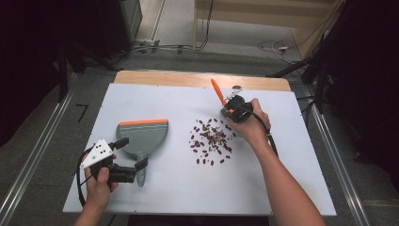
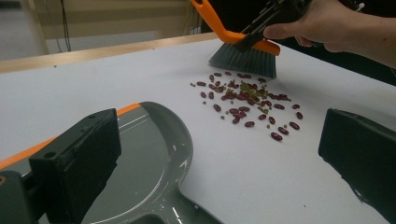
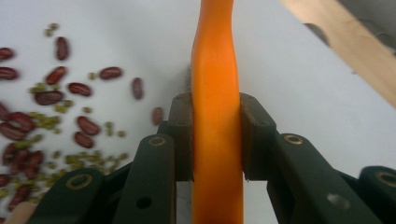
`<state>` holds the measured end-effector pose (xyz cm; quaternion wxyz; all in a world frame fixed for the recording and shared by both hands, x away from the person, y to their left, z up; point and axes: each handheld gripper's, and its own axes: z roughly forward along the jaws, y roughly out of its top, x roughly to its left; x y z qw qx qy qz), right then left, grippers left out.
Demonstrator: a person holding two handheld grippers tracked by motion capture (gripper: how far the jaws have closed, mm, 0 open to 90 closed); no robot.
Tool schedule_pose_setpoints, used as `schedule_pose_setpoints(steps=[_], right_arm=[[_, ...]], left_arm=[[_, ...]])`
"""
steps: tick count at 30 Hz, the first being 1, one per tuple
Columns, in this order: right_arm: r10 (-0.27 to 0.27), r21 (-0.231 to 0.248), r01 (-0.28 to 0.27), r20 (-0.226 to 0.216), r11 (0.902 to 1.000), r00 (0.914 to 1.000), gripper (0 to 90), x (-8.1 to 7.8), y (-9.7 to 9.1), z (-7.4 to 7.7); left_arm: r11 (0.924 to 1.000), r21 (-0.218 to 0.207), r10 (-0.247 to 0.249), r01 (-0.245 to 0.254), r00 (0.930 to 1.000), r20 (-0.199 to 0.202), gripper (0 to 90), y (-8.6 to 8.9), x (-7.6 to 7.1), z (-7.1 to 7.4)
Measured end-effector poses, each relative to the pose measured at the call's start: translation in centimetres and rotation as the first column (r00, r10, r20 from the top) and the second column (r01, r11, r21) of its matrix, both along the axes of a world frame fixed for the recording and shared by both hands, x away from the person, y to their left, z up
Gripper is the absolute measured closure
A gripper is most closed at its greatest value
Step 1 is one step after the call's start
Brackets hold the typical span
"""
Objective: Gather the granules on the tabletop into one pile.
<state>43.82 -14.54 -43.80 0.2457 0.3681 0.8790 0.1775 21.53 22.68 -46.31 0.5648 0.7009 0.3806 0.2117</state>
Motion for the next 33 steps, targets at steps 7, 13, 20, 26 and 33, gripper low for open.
schedule_pose_setpoints(steps=[7,13,20,26,33], right_arm=[[0.048,-0.019,-0.05,-0.06,0.9986,0.997,69.2,-1.1,1.0,0.0],[0.088,-0.004,-0.089,-0.083,0.9961,0.9926,69.2,-2.4,1.4,0.1],[0.123,0.03,-0.12,-0.114,0.9923,0.9859,69.2,-3.9,1.6,0.3],[0.138,0.038,-0.134,-0.115,0.9902,0.9837,69.3,-4.5,2.0,0.9],[0.099,0.056,-0.095,-0.068,0.9939,0.9927,69.2,-2.3,1.7,2.1]], left_arm=[[1.0,-0.002,-0.007,0.007,1.0,-0.002,0.0,0.1,0.2,-0.1],[0.9999,-0.005,-0.012,0.012,0.9999,0.001,0.0,0.0,0.2,0.0],[0.9998,-0.008,-0.017,0.017,0.9999,-0.001,0.0,-0.1,0.2,-0.1],[0.9996,-0.022,-0.016,0.016,0.9999,-0.001,0.0,0.2,0.2,-0.1],[0.9995,-0.026,-0.015,0.015,0.9999,0.001,0.0,0.4,0.2,-0.1]])
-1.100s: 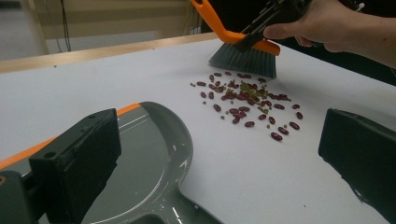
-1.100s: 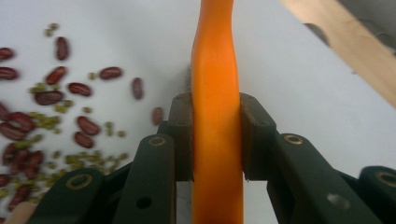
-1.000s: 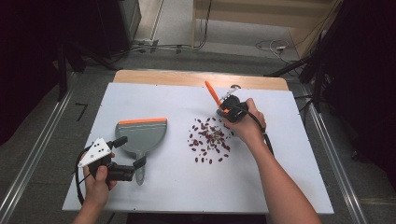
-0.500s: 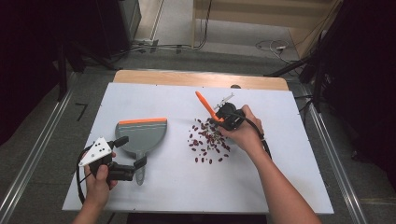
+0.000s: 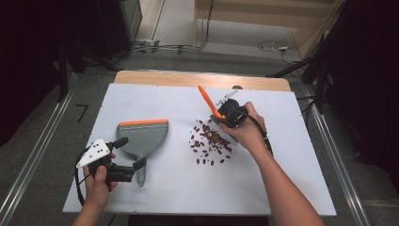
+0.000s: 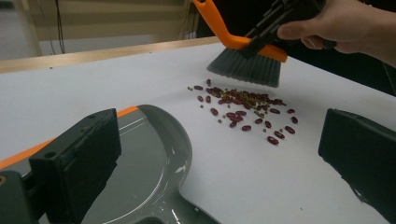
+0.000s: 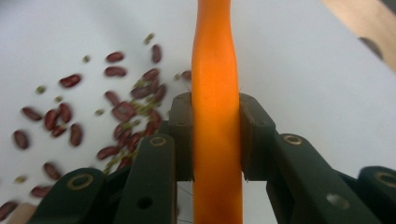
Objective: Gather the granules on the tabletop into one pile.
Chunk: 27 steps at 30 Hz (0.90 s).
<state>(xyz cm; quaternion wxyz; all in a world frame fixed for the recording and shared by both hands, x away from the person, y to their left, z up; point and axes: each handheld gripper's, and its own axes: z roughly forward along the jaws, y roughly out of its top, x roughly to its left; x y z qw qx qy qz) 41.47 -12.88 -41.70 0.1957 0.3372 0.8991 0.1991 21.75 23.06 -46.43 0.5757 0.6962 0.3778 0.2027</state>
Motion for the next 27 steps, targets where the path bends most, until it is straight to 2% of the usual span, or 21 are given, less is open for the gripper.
schedule_pose_setpoints(steps=[2,4,8,9,10,11,14,17,18,21,23,25,26,27], right_arm=[[-0.009,-0.01,0.01,0.01,0.9999,0.9999,69.2,0.8,0.3,0.1],[-0.005,-0.041,0.006,0.02,0.9991,0.9998,69.2,1.8,0.8,-0.1],[-0.009,-0.104,0.009,0.005,0.9945,1.0,69.2,3.0,1.9,-1.4],[-0.004,-0.083,0.003,-0.002,0.9966,1.0,69.2,2.9,2.1,-1.5],[-0.001,-0.085,0.0,-0.007,0.9964,1.0,69.3,2.8,2.4,-1.5],[0.012,-0.109,-0.012,0.0,0.994,0.9999,69.3,2.5,2.8,-1.6],[0.043,-0.137,-0.043,-0.001,0.9897,0.9991,69.2,1.6,3.5,-1.9],[0.051,-0.107,-0.053,-0.024,0.9929,0.9984,69.3,1.1,3.4,-1.7],[0.062,-0.082,-0.066,-0.047,0.9945,0.997,69.3,0.7,3.3,-1.5],[0.067,-0.089,-0.071,-0.04,0.9935,0.9969,69.3,0.3,3.3,-1.2],[0.057,-0.073,-0.058,-0.024,0.9956,0.9981,69.3,-0.1,3.0,-0.7],[0.05,-0.029,-0.05,-0.02,0.9983,0.9986,69.2,-0.7,2.5,0.1],[0.077,0.024,-0.076,-0.031,0.9968,0.9966,69.2,-1.7,2.3,1.0],[0.077,0.024,-0.076,-0.031,0.9968,0.9966,69.2,-1.7,2.3,1.0]], left_arm=[[1.0,0.002,-0.006,0.006,1.0,0.001,0.0,0.0,0.0,0.0],[1.0,0.003,-0.007,0.007,1.0,0.003,0.0,0.1,0.0,0.0],[1.0,-0.004,-0.003,0.003,1.0,0.005,0.0,0.4,0.0,-0.1],[1.0,-0.005,-0.002,0.002,1.0,0.005,0.0,0.4,0.0,-0.1],[1.0,-0.005,-0.003,0.003,1.0,0.005,0.0,0.4,0.0,-0.1],[1.0,-0.005,-0.002,0.002,1.0,0.004,0.0,0.5,0.0,-0.1],[1.0,-0.006,-0.002,0.002,1.0,0.003,0.0,0.5,0.0,-0.2],[1.0,0.0,-0.004,0.004,1.0,0.003,0.0,0.5,0.0,-0.2],[1.0,0.002,-0.003,0.003,1.0,0.004,0.0,0.4,0.0,-0.2],[1.0,0.008,-0.002,0.002,1.0,0.006,0.0,0.4,0.0,-0.1],[1.0,0.005,0.0,-0.001,1.0,0.007,0.0,0.3,0.0,-0.1],[1.0,0.006,0.001,-0.001,1.0,0.007,0.0,0.4,0.0,-0.1],[1.0,0.005,0.001,-0.001,1.0,0.007,0.0,0.4,0.0,-0.1],[1.0,0.003,0.002,-0.002,1.0,0.007,0.0,0.4,0.0,-0.1]])
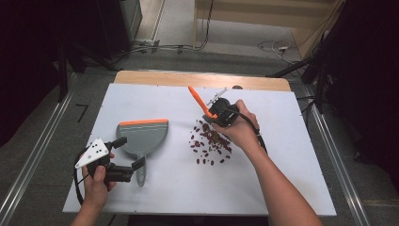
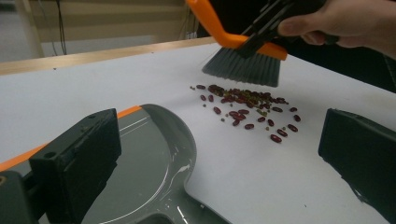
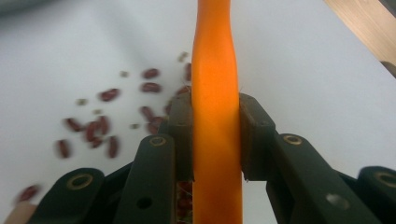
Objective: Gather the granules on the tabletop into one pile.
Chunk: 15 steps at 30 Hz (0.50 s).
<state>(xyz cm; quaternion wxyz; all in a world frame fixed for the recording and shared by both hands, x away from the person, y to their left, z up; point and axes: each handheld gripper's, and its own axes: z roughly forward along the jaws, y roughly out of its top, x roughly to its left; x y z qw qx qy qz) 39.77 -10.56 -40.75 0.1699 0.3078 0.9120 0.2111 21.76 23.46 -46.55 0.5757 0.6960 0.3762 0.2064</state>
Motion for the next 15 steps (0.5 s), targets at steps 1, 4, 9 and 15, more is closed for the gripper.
schedule_pose_setpoints(steps=[1,4,9,15], right_arm=[[0.021,0.013,-0.021,-0.009,0.9997,0.9997,69.2,-0.4,0.0,0.3],[0.087,0.073,-0.082,-0.07,0.9939,0.9937,69.2,-2.3,0.2,0.8],[0.182,0.158,-0.153,-0.19,0.9755,0.9648,69.2,-4.8,1.5,-0.1],[0.228,0.244,-0.154,-0.317,0.9575,0.9207,69.2,-5.0,2.8,-2.1]], left_arm=[[1.0,0.002,0.001,-0.001,1.0,-0.003,0.0,0.0,0.0,0.0],[1.0,0.003,0.001,-0.001,1.0,-0.004,0.0,0.0,0.1,-0.1],[1.0,0.008,0.001,-0.001,1.0,-0.003,0.0,-0.1,0.1,0.0],[1.0,0.007,0.003,-0.003,1.0,-0.007,0.0,-0.2,0.1,0.0]])
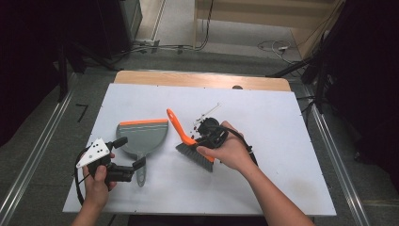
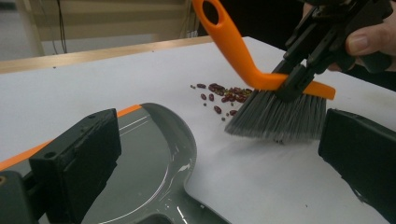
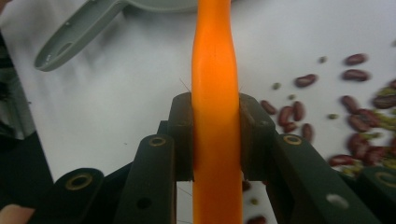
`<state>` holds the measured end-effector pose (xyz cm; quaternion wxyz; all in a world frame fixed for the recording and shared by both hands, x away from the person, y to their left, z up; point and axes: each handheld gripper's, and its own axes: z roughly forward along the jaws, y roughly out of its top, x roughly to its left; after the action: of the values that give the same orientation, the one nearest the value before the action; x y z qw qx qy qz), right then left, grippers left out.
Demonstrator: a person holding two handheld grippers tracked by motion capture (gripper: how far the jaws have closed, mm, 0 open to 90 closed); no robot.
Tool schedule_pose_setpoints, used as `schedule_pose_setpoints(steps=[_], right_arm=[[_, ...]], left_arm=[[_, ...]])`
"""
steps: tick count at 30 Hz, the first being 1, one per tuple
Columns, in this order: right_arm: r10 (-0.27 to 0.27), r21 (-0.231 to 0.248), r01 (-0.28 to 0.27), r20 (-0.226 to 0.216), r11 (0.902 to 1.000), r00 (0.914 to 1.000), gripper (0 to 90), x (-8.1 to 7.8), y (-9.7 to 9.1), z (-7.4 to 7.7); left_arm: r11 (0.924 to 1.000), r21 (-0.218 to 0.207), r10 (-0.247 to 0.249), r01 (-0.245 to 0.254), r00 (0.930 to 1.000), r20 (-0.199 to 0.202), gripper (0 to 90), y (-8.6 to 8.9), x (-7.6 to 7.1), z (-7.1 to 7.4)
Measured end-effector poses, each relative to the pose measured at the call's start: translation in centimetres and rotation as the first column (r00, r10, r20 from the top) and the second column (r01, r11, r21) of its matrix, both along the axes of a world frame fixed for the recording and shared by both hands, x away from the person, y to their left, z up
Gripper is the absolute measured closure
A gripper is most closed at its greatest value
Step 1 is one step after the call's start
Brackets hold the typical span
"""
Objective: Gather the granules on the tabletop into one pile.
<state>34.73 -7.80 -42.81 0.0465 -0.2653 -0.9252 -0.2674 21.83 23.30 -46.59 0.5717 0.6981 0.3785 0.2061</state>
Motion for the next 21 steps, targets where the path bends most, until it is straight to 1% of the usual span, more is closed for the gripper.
schedule_pose_setpoints(steps=[1,3,4,5,7,8,10,11,17,19,21], right_arm=[[-0.004,-0.017,0.004,-0.004,0.9998,1.0,69.2,0.2,0.2,-0.3],[-0.025,-0.038,0.025,0.012,0.999,0.9996,69.2,0.6,0.2,-0.9],[-0.043,-0.031,0.044,0.013,0.9986,0.999,69.1,1.0,0.1,-1.1],[-0.059,-0.024,0.059,0.003,0.998,0.9982,69.1,1.5,-0.3,-1.2],[-0.083,-0.029,0.084,0.016,0.9961,0.9964,69.1,2.1,-0.7,-1.3],[-0.086,-0.024,0.086,0.016,0.996,0.9962,69.1,2.4,-1.0,-1.3],[-0.103,-0.029,0.103,0.026,0.9942,0.9944,68.9,2.8,-1.3,-1.3],[-0.109,-0.026,0.109,0.021,0.9937,0.9939,68.9,3.0,-1.6,-1.4],[-0.157,-0.006,0.157,0.023,0.9876,0.9873,68.7,4.4,-3.0,-1.6],[-0.165,-0.003,0.165,0.023,0.9862,0.986,68.7,4.8,-3.3,-1.7],[-0.177,-0.007,0.177,0.034,0.9841,0.9836,68.6,5.1,-3.5,-1.7]], left_arm=[[1.0,0.0,-0.001,0.001,1.0,0.001,0.0,0.0,0.0,0.0],[1.0,0.001,-0.001,0.001,1.0,0.001,0.0,0.1,0.0,0.0],[1.0,-0.002,0.0,0.0,1.0,0.002,0.0,0.1,0.0,0.0],[1.0,-0.004,0.0,0.0,1.0,0.003,0.0,0.1,0.0,0.0],[1.0,-0.002,0.0,0.0,1.0,0.0,0.0,0.2,0.0,0.0],[1.0,-0.004,0.0,0.0,1.0,-0.001,0.0,0.2,0.0,-0.1],[1.0,-0.002,-0.004,0.004,1.0,0.0,0.0,0.1,0.0,-0.1],[1.0,0.0,-0.003,0.003,1.0,-0.002,0.0,0.0,0.0,-0.1],[1.0,0.006,-0.008,0.008,1.0,-0.003,0.0,-0.3,0.0,-0.1],[0.9999,0.006,-0.01,0.01,0.9999,-0.004,0.0,-0.4,0.0,-0.1],[0.9999,0.009,-0.01,0.01,0.9999,-0.003,0.0,-0.4,0.0,-0.1]])
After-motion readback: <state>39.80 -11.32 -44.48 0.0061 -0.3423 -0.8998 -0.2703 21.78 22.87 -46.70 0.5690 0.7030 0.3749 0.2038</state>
